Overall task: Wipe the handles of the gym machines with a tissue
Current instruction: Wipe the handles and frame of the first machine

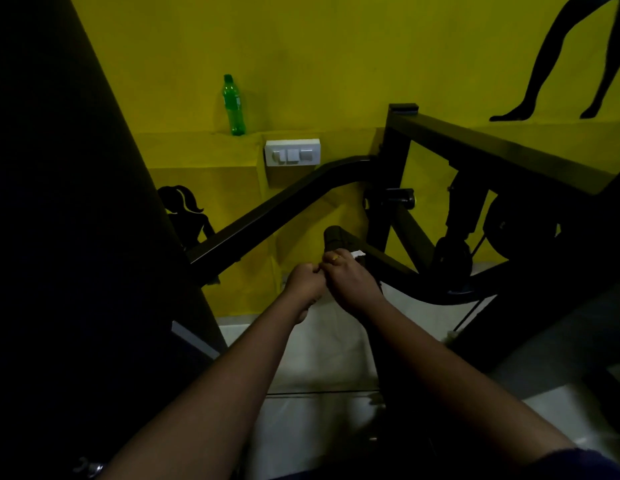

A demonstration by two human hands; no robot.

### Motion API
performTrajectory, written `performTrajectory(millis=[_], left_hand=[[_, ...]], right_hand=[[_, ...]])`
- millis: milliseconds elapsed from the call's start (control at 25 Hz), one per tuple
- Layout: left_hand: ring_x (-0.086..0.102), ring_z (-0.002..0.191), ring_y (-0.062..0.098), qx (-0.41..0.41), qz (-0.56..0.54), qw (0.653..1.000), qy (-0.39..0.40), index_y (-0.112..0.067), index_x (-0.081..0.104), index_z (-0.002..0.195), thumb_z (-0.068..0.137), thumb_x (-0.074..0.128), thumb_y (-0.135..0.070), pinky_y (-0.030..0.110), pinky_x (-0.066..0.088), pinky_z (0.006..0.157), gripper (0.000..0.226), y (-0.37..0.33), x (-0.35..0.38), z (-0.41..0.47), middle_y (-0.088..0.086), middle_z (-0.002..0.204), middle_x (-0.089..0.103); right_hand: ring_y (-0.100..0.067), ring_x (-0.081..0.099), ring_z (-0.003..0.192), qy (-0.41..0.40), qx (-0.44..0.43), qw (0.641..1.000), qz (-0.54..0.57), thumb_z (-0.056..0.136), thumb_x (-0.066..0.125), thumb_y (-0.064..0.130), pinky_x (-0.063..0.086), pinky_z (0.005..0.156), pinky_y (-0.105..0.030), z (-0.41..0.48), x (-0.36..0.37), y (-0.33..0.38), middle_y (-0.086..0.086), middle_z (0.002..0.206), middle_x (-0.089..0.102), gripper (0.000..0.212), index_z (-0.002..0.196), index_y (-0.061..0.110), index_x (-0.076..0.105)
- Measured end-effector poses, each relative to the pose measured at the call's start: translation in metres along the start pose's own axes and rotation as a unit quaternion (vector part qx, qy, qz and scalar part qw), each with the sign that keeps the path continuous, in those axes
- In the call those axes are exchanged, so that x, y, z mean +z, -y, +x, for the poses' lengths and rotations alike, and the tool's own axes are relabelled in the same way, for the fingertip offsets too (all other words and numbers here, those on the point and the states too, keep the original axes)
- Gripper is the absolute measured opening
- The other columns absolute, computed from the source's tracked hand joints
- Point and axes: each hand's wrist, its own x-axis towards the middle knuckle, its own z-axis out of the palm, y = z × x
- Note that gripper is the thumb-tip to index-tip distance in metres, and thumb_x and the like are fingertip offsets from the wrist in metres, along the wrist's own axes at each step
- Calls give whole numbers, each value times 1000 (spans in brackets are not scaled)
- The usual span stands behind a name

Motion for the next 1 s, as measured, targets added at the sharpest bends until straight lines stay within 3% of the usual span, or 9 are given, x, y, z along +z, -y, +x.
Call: performTrajectory(millis=[160, 320, 400, 480, 560, 680, 880, 1000], left_hand=[[52, 123, 29, -8, -40, 999, -8, -7, 42, 144, 99, 42, -4, 43, 48, 98, 46, 9, -10, 15, 14, 142, 48], [56, 118, 26, 1, -75, 997, 27, -3, 51, 136, 94, 38, 10, 34, 47, 89, 46, 0, -5, 17, 14, 130, 59], [55, 119, 28, -7, -74, 997, 18, -2, 51, 136, 94, 37, 11, 37, 50, 92, 47, 0, 0, 20, 16, 131, 58], [53, 123, 31, -21, -79, 997, 5, -2, 50, 138, 96, 37, 9, 39, 51, 92, 45, 0, 1, 23, 18, 136, 55], [56, 119, 30, -36, -98, 995, 7, -3, 52, 136, 97, 39, 7, 37, 52, 84, 43, 0, 2, 24, 16, 133, 57], [58, 115, 26, -43, -117, 992, 5, -4, 54, 133, 95, 43, 8, 42, 48, 88, 42, -2, 4, 24, 10, 129, 60], [59, 96, 19, -48, -108, 993, -13, -5, 55, 132, 94, 41, 10, 38, 47, 82, 43, -3, 6, 25, 12, 119, 60], [59, 109, 23, -44, -84, 995, -21, -6, 55, 133, 92, 42, 10, 38, 50, 83, 45, -4, 6, 26, 13, 128, 59]], right_hand=[[-32, 57, 93, 32, -92, 992, -81, 75, 65, -4, 53, 69, -40, -2, 0, 4, -15, 92, 65, 11, 84, 1, 70], [-35, 47, 111, 30, 40, 998, -32, 87, 58, 2, 51, 83, -54, -9, -15, 9, -14, 121, 56, 29, 116, 3, 63], [-36, 41, 119, 124, 2, 991, -51, 95, 46, 6, 45, 90, -60, -9, -13, 12, -16, 138, 42, 34, 128, 2, 54], [-38, 42, 118, 187, -17, 981, -47, 99, 40, 10, 41, 94, -64, -7, -11, 14, -20, 139, 39, 37, 133, 1, 50], [-36, 40, 120, 146, 22, 988, -54, 98, 43, 6, 44, 94, -57, -7, -11, 15, -20, 138, 38, 37, 134, 1, 49], [-29, 40, 119, 10, 140, 990, -1, 93, 53, 1, 50, 86, -35, -14, -14, 12, -15, 139, 39, 36, 128, 5, 50], [-28, 46, 111, -66, 225, 967, 96, 91, 58, 9, 42, 83, -33, -12, -9, 5, -15, 123, 51, 30, 120, 6, 49], [-31, 53, 103, -106, 266, 941, 181, 88, 61, 8, 39, 76, -31, -9, -4, -8, -15, 109, 63, 21, 109, 5, 63]])
